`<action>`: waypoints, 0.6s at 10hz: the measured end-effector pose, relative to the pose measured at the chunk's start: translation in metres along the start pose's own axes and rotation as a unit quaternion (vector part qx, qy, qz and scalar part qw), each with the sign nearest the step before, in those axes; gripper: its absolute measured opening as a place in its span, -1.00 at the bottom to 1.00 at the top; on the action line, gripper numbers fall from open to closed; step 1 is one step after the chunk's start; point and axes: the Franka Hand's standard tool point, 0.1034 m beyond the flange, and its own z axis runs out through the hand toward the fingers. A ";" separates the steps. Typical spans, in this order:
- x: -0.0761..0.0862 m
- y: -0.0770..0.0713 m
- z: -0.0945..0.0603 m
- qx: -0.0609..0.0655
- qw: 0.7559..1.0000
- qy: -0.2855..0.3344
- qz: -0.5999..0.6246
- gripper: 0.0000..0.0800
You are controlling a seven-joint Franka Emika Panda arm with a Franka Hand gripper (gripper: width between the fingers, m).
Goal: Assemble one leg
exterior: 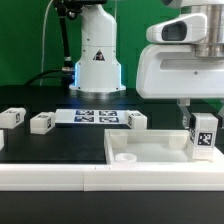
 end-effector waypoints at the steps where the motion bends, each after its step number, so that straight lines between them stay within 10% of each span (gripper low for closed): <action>1: 0.000 0.000 0.000 0.000 1.000 0.000 0.000 -0.28; 6: 0.000 0.001 0.000 0.005 0.992 0.009 0.124 -0.28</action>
Offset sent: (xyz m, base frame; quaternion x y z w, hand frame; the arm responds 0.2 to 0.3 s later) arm 0.0000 0.0000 0.0000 0.0000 0.0000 0.0000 1.0000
